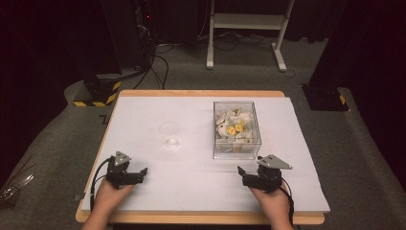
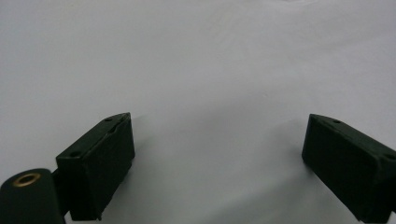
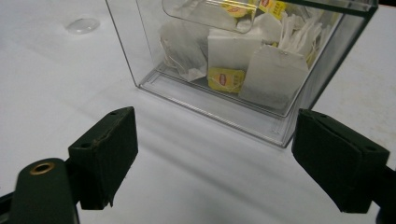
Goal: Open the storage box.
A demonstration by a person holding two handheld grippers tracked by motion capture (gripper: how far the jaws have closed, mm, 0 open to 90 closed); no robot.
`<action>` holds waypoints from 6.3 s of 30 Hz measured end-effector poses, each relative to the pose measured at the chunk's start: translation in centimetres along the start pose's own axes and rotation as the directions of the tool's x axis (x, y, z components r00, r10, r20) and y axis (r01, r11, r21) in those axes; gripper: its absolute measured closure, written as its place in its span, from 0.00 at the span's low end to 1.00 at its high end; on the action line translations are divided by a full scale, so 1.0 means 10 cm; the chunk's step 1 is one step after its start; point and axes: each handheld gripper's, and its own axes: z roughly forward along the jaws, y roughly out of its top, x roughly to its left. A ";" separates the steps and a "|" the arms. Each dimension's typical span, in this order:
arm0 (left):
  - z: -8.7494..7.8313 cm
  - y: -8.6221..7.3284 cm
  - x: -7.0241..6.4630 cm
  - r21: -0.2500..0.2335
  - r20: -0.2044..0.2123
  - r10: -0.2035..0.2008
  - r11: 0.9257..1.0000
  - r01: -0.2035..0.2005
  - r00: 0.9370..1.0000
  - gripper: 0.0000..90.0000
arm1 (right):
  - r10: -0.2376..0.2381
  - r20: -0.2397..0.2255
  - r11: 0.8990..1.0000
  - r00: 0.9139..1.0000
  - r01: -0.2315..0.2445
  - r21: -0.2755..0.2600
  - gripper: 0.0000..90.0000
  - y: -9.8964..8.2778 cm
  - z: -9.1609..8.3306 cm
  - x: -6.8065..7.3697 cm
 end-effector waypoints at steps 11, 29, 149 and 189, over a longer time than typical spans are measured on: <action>0.00 0.00 0.00 0.001 0.000 0.003 1.000 -0.003 1.000 0.11 | 0.016 -0.013 0.999 1.000 -0.016 0.029 0.17 0.09 0.04 -0.04; 0.00 0.00 0.00 -0.002 -0.001 -0.002 1.000 0.002 1.000 0.11 | 0.020 -0.062 1.000 0.998 -0.019 0.021 0.15 0.26 0.19 0.05; 0.00 0.00 0.00 -0.004 0.000 -0.004 1.000 0.004 1.000 0.11 | 0.044 -0.083 0.987 0.996 -0.056 -0.148 0.51 -0.09 -0.15 0.27; 0.00 0.00 0.00 -0.003 0.001 -0.005 1.000 0.005 1.000 0.11 | 0.109 0.086 0.967 0.990 -0.086 -0.239 0.50 0.30 -0.30 -0.20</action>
